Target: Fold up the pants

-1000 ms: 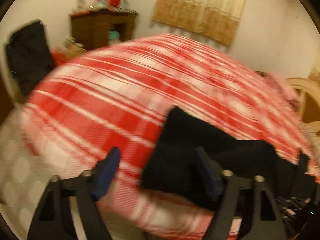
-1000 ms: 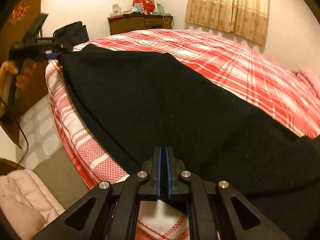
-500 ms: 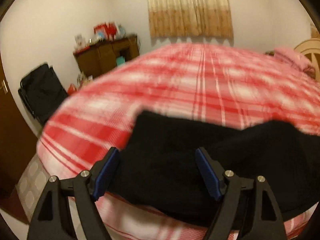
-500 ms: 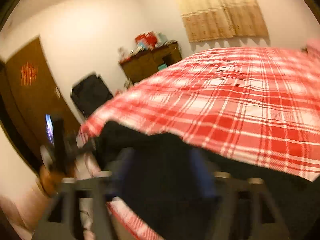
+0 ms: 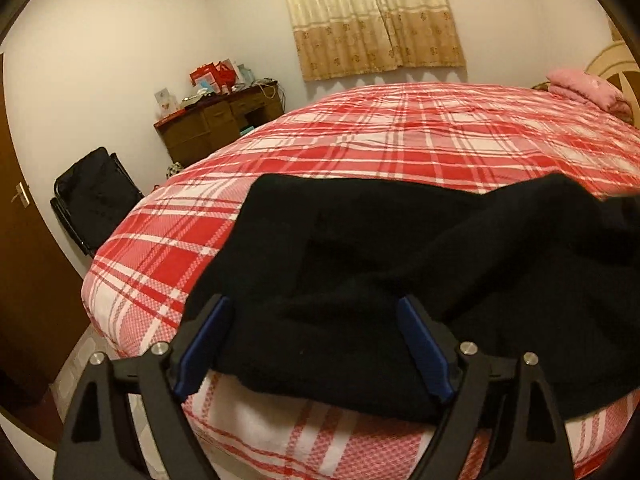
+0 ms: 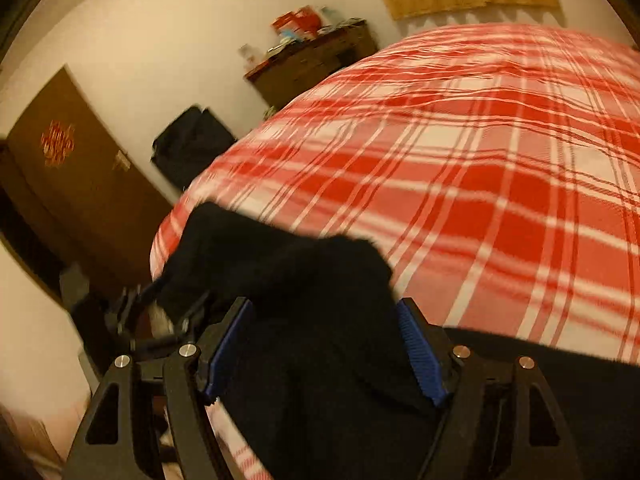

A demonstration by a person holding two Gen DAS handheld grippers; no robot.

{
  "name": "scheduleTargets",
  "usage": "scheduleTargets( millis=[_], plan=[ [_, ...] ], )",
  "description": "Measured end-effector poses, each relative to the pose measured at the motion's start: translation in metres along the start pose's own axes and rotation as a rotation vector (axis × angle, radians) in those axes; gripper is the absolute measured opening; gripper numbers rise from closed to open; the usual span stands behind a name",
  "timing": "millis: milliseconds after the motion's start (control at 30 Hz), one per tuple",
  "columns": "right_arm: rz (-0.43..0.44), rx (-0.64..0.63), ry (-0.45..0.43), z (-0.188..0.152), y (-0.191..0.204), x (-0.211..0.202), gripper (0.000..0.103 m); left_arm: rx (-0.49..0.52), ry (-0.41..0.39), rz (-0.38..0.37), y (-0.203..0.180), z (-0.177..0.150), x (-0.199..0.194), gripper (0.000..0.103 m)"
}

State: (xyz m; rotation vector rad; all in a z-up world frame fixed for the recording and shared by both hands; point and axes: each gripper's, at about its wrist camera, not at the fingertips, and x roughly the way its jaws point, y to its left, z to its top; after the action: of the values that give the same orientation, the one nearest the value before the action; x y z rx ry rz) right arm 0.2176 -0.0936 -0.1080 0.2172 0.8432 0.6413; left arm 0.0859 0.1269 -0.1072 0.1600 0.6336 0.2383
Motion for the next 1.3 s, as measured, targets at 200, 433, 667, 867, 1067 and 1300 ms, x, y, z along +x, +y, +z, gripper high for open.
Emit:
scheduleTargets(
  millis=[200, 433, 667, 867, 1067, 1300],
  plan=[
    [-0.039, -0.054, 0.032, 0.007, 0.004, 0.010, 0.075, -0.025, 0.007, 0.006, -0.007, 0.001, 0.003, 0.091],
    [0.130, 0.102, -0.022, 0.012, -0.008, -0.004, 0.075, -0.020, 0.008, -0.005, -0.005, 0.000, 0.002, 0.092],
    [0.129, -0.010, 0.039, -0.006, 0.016, -0.017, 0.075, -0.025, 0.001, -0.003, -0.006, 0.000, 0.002, 0.092],
    [0.122, -0.021, 0.137, -0.011, 0.014, 0.013, 0.075, -0.024, 0.003, -0.004, -0.005, 0.000, 0.002, 0.092],
    [0.173, 0.029, 0.111, 0.008, 0.013, 0.034, 0.080, -0.028, 0.006, -0.006, -0.004, 0.000, 0.003, 0.093],
    [0.093, 0.130, -0.040, 0.046, -0.028, 0.031, 0.080, -0.022, 0.014, -0.008, -0.004, 0.000, 0.004, 0.094]
  ],
)
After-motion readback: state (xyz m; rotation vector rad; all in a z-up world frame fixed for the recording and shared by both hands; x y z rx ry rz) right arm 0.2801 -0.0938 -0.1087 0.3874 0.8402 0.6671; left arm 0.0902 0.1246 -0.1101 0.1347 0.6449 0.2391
